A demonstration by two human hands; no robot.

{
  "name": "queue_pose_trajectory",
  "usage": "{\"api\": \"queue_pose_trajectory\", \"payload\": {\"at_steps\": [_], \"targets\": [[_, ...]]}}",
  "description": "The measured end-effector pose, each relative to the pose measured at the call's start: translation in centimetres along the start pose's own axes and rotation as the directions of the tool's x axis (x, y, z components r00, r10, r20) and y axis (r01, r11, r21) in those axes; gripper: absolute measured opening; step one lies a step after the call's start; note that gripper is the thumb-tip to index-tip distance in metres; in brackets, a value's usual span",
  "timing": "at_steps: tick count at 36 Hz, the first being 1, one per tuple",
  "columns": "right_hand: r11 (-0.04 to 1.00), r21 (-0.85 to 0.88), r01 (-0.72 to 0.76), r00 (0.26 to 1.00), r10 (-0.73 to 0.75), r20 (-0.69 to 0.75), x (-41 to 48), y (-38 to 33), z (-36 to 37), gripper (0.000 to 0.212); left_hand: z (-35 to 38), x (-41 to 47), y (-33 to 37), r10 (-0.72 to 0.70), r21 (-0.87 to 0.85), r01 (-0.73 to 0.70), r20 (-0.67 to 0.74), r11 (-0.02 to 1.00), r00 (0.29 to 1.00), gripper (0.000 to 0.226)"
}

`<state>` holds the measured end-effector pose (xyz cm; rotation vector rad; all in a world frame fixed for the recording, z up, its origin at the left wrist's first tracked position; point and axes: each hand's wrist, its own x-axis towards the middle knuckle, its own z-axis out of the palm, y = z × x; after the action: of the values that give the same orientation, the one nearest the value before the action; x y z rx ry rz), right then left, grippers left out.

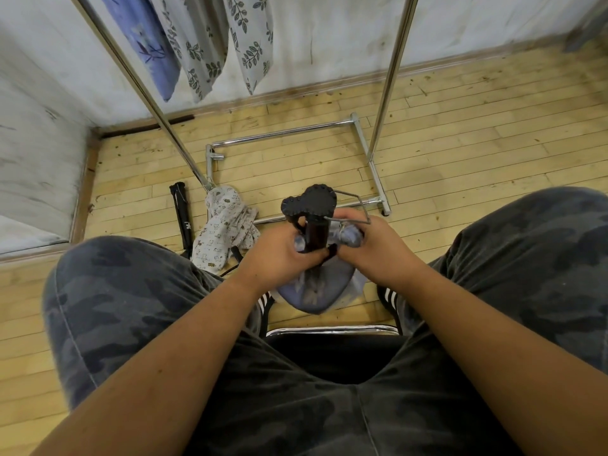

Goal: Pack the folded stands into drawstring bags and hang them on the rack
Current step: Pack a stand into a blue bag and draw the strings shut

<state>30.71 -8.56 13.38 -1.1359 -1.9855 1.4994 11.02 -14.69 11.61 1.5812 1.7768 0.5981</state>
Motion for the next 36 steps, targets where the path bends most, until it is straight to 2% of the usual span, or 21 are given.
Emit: {"api": "queue_pose_trajectory", "payload": {"at_steps": [5, 9, 12, 15, 16, 17, 19, 22, 26, 28, 30, 34, 36], "targets": [[0.997, -0.017, -0.07, 0.989, 0.068, -0.13, 0.3, 0.2, -0.6, 0.054, -0.4, 0.3, -1.0, -0.076, 0.062, 0.076, 0.004, 0.995, 0.997, 0.021], [0.99, 0.046, -0.133, 0.972, 0.139, -0.189, 0.5, 0.6, -1.0, 0.053, -0.3, 0.3, -1.1, -0.103, 0.006, 0.102, 0.015, 0.995, 0.995, 0.03], [0.981, 0.07, -0.181, 0.952, 0.192, -0.239, 0.5, 0.8, -1.1, 0.045, -0.5, 0.3, -0.9, -0.102, -0.073, 0.103, 0.013, 0.992, 0.995, 0.014], [0.965, 0.154, -0.213, 0.933, 0.247, -0.262, 0.4, 0.8, -1.1, 0.02, -0.9, 0.1, -0.3, -0.074, -0.135, 0.073, -0.002, 0.988, 0.997, 0.015], [0.957, 0.193, -0.215, 0.929, 0.262, -0.263, 0.4, 0.9, -1.1, 0.02, -0.9, 0.1, -0.4, -0.062, -0.157, 0.062, 0.008, 0.986, 0.998, 0.012], [0.948, 0.234, -0.217, 0.923, 0.277, -0.266, 0.5, 0.9, -1.1, 0.03, -1.0, 0.0, -0.3, -0.05, -0.157, 0.052, 0.019, 0.986, 0.999, 0.01], [0.931, 0.3, -0.208, 0.919, 0.291, -0.267, 0.6, 1.1, -1.1, 0.046, -1.1, 0.0, -0.4, -0.021, -0.093, 0.025, 0.035, 0.995, 0.999, 0.012], [0.921, 0.341, -0.191, 0.924, 0.286, -0.254, 0.8, 1.2, -0.9, 0.057, -0.8, 0.1, -0.3, 0.016, 0.094, -0.023, 0.074, 0.995, 0.997, 0.011], [0.915, 0.36, -0.182, 0.943, 0.266, -0.198, 0.7, 1.0, -0.8, 0.031, -0.2, 0.2, -0.3, -0.043, 0.224, 0.019, 0.105, 0.974, 0.993, 0.03], [0.914, 0.364, -0.179, 0.949, 0.259, -0.183, 0.5, 0.7, -0.7, 0.027, -0.2, 0.4, -0.7, -0.111, 0.324, 0.069, 0.116, 0.944, 0.987, 0.042], [0.904, 0.386, -0.185, 0.952, 0.262, -0.159, 0.5, 0.3, -0.6, 0.023, -0.1, 0.1, -0.7, -0.209, 0.425, 0.14, 0.119, 0.894, 0.971, 0.04], [0.859, 0.457, -0.231, 0.954, 0.292, -0.066, 0.4, -0.2, -0.3, 0.021, 0.3, -0.5, -0.5, -0.109, 0.427, 0.056, 0.101, 0.903, 0.989, 0.022], [0.853, 0.461, -0.246, 0.96, 0.281, -0.009, 0.4, -0.2, -0.1, 0.023, 0.3, -0.3, -0.8, -0.142, 0.432, 0.092, 0.085, 0.897, 0.986, 0.023]]}}
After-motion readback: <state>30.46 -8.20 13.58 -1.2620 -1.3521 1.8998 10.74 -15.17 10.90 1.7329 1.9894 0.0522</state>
